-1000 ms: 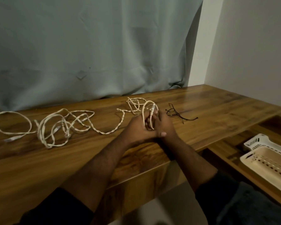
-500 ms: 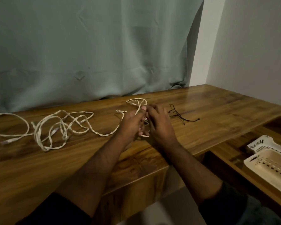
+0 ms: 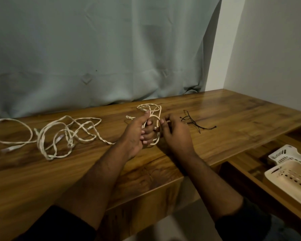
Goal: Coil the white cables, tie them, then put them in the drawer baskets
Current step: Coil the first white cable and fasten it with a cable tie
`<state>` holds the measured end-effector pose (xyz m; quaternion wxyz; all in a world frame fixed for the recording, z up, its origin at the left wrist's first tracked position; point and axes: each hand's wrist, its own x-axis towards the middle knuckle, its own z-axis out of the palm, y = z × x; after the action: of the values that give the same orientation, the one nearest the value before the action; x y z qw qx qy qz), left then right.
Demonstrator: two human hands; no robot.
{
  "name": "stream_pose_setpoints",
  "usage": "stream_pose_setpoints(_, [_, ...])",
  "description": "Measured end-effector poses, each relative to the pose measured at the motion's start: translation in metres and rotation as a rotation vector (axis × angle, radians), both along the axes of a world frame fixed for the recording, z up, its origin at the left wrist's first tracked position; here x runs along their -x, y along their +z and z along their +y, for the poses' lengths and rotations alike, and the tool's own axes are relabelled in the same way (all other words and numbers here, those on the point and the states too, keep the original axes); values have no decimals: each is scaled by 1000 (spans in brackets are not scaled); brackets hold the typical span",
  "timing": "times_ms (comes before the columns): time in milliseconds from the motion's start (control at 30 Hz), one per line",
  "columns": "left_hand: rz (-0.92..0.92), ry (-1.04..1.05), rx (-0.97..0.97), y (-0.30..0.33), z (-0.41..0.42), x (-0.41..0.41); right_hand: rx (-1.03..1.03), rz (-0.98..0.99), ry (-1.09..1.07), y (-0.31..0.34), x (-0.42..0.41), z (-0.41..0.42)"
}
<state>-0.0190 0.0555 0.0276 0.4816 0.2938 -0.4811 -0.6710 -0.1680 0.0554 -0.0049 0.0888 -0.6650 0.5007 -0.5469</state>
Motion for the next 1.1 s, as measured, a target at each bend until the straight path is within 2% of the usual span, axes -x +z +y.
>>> stream_pose_setpoints(133, [61, -7, -44, 3, -1, -4, -11, -12, 163, -4, 1, -4])
stream_pose_setpoints(300, [-20, 34, 33, 3, 0, -3, -335, -559, 649, 0, 5, -3])
stream_pose_setpoints(400, [1, 65, 135, 1, 1, 2, -392, -712, 698, 6, 4, 1])
stream_pose_setpoints(567, [-53, 94, 255, -4, -1, 8, -396, -879, 568, 11, 12, 4])
stream_pose_setpoints(667, [-81, 171, 248, -8, -4, 10, -450, -809, 576, 10, 9, 4])
stream_pose_setpoints(733, [-10, 251, 207, -5, -5, 8, -441, -735, 595, 6, 2, 3])
stream_pose_setpoints(833, [150, 296, 152, 1, -7, 2, -382, -494, 572, -1, -6, 2])
stream_pose_setpoints(967, [215, 301, 119, 5, -6, -1, -351, -261, 498, -4, -7, 2])
stream_pose_setpoints(1100, [178, 338, 167, 7, -9, -6, -407, -373, 547, 3, -6, 12])
